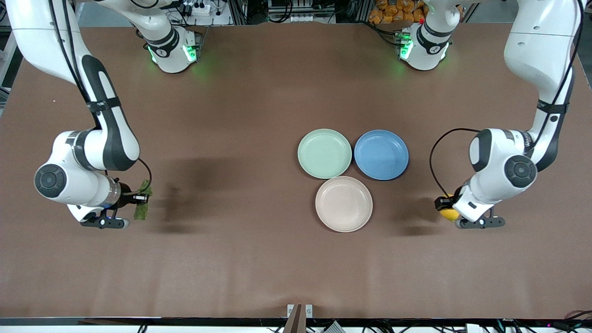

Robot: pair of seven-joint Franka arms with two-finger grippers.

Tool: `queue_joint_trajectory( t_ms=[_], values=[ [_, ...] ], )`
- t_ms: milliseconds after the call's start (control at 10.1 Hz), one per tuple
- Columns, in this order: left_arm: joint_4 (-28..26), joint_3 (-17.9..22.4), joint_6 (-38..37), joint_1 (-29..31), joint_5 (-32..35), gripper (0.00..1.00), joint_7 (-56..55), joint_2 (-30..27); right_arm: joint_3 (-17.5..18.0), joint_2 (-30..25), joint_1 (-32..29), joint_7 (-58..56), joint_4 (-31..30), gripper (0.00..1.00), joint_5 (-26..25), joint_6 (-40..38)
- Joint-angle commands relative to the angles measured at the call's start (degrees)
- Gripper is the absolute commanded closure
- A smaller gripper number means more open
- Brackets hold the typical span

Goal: Place lemon and lettuce in plates
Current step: 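Carry the lemon toward the white plate while the right gripper carries the lettuce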

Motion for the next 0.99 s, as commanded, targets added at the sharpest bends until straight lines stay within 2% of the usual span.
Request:
queue_joint_trajectory(
  t_ms=[0, 298, 496, 893],
  values=[
    [3.4, 0.3, -4.5, -4.6, 0.7, 1.0, -7.8, -0.1, 0.5, -2.6, 0.0, 0.8, 2.5, 1.0, 4.8, -6.1],
    [6.0, 0.3, -7.8, -10.9, 0.4, 1.0, -17.3, -0.7, 2.1, -4.7, 3.2, 9.1, 3.9, 1.0, 8.4, -9.7],
    [7.2, 0.3, -7.9, -14.9, -2.5, 1.0, -22.1, -0.7, 7.1, -4.5, 4.9, 20.8, 4.1, 1.0, 13.6, -8.9],
    [10.5, 0.3, -7.9, -22.0, -3.2, 1.0, -33.3, -0.4, 8.0, -2.7, 17.0, 37.1, 3.9, 1.0, 23.3, 1.1]
  ],
)
